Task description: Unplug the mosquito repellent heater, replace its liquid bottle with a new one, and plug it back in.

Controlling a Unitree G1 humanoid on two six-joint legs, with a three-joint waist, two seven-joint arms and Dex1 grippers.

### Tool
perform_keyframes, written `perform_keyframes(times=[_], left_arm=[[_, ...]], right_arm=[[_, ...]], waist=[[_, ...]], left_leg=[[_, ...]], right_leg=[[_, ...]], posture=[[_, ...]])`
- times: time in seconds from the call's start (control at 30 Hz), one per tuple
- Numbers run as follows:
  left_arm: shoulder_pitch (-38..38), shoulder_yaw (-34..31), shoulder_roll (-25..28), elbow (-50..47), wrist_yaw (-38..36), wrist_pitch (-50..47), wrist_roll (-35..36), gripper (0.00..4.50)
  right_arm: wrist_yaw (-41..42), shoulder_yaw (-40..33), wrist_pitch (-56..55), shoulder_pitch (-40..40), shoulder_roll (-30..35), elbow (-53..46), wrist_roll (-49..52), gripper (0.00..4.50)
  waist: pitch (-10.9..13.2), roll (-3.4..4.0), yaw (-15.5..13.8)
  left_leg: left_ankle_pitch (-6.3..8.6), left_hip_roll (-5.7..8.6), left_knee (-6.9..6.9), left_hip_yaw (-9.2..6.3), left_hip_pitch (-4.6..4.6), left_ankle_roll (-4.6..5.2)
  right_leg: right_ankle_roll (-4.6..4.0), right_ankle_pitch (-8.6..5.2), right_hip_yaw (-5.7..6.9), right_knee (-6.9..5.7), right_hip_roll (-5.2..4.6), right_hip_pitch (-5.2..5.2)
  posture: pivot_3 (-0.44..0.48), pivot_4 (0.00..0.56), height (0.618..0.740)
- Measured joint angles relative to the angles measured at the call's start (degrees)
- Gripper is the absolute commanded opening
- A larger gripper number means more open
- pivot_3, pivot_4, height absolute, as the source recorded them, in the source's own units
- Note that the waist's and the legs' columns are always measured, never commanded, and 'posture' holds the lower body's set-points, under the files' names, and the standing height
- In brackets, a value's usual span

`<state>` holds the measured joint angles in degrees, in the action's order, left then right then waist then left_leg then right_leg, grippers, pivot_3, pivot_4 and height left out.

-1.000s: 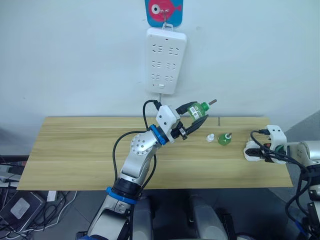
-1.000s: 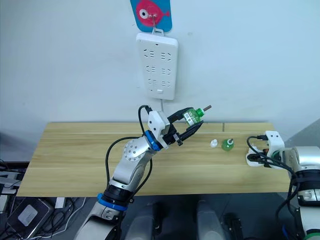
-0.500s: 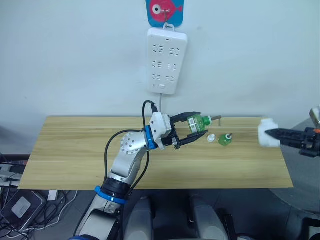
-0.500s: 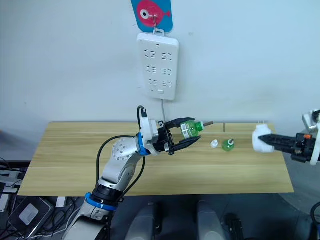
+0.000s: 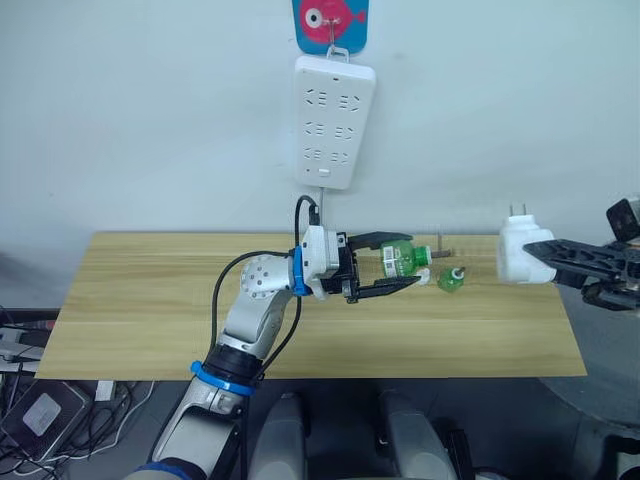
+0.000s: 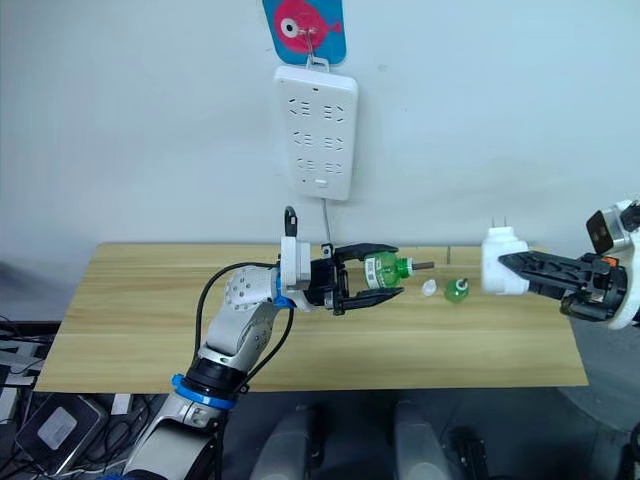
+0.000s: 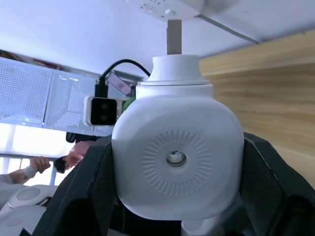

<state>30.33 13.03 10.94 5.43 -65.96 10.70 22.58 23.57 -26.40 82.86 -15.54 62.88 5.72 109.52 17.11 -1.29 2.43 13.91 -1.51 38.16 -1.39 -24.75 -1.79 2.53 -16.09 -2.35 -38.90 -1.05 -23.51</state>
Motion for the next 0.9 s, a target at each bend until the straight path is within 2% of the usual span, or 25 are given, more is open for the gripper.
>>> perform_keyframes(times=[0.37, 0.9], left_arm=[[1.5, 0.2, -2.5, 1.5, -0.4, 0.1, -0.5, 2.34], [1.5, 0.0, -2.3, 1.9, -0.9, 0.9, -0.8, 2.34]], right_arm=[[-3.3, 3.5, -7.5, 0.2, -5.0, -8.3, 1.9, 2.97], [-1.4, 4.1, -8.7, 0.2, -5.1, -10.0, 1.9, 2.97]], waist=[[0.0, 0.00, 0.6], [0.0, 0.00, 0.7]], left_leg=[[0.00, -0.02, 0.00, -0.04, 0.00, -0.01], [0.00, -0.03, 0.00, -0.05, 0.00, -0.01]], right_leg=[[0.01, -0.01, 0.03, 0.01, 0.01, 0.00], [0.01, -0.01, 0.04, 0.01, 0.01, 0.00]], posture=[[-0.126, 0.299, 0.740], [-0.124, 0.297, 0.740]])
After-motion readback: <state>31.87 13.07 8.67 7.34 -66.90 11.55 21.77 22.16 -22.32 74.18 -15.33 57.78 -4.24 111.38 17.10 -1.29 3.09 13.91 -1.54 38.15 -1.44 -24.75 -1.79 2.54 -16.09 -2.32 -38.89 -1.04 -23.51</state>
